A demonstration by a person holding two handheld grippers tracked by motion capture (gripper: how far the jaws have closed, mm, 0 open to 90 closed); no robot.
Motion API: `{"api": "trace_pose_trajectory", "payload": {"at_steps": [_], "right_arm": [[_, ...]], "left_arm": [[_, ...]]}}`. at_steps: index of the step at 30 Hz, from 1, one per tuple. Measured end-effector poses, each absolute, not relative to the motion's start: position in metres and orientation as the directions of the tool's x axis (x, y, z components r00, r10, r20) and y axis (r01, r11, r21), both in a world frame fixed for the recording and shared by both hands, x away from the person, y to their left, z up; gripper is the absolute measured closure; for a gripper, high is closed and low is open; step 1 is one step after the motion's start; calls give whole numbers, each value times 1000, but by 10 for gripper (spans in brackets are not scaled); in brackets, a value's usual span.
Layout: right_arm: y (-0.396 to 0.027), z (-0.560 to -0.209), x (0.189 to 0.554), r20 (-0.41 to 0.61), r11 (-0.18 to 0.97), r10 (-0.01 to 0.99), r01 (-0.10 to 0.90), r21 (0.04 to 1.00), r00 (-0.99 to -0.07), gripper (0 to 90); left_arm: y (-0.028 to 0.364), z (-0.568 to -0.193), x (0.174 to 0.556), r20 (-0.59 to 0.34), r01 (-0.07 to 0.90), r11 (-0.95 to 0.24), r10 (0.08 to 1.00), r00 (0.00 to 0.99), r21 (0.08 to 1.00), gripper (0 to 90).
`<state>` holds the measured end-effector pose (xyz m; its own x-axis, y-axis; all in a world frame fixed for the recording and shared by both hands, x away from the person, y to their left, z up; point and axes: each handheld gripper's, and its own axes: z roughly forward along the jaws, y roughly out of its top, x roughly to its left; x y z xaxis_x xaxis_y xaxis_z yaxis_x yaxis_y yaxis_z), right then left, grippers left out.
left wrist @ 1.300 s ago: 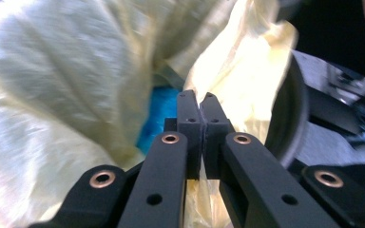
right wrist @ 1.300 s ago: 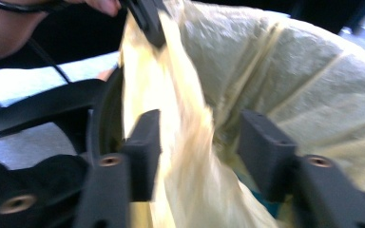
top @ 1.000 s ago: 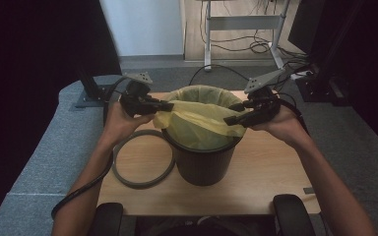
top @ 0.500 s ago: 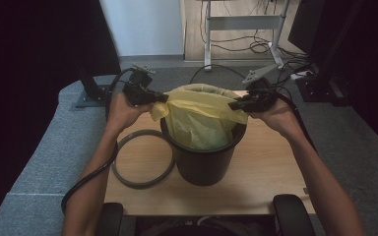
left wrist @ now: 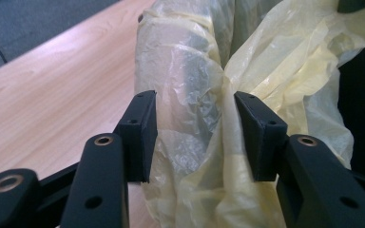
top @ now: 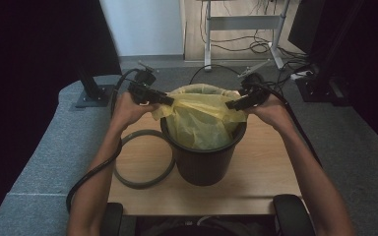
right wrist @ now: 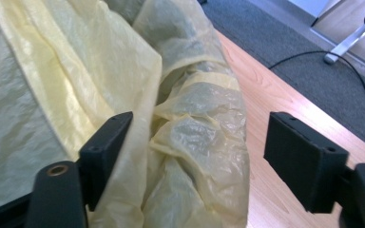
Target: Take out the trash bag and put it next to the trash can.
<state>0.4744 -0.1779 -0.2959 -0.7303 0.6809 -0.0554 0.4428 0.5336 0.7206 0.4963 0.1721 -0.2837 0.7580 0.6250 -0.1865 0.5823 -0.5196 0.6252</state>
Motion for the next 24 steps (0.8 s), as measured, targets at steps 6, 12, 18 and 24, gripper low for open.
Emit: {"api": "trace_pose_trajectory", "payload": {"at_steps": [6, 12, 18, 24], "right_arm": [[-175, -299, 476, -67, 565, 662, 438, 699, -747, 656], [-167, -289, 466, -175, 581, 675, 369, 726, -717, 780], [-168, -273, 459, -196, 576, 648, 306, 758, -736, 874], [-174, -260, 453, -87, 505, 579, 272, 819, -811, 875]], "left_arm": [[162, -285, 497, -181, 577, -542, 614, 768, 611, 686], [155, -267, 491, -96, 544, -560, 636, 765, 625, 798], [159, -253, 483, -74, 488, -553, 607, 791, 675, 892], [158, -240, 472, -83, 407, -523, 535, 841, 749, 890]]}}
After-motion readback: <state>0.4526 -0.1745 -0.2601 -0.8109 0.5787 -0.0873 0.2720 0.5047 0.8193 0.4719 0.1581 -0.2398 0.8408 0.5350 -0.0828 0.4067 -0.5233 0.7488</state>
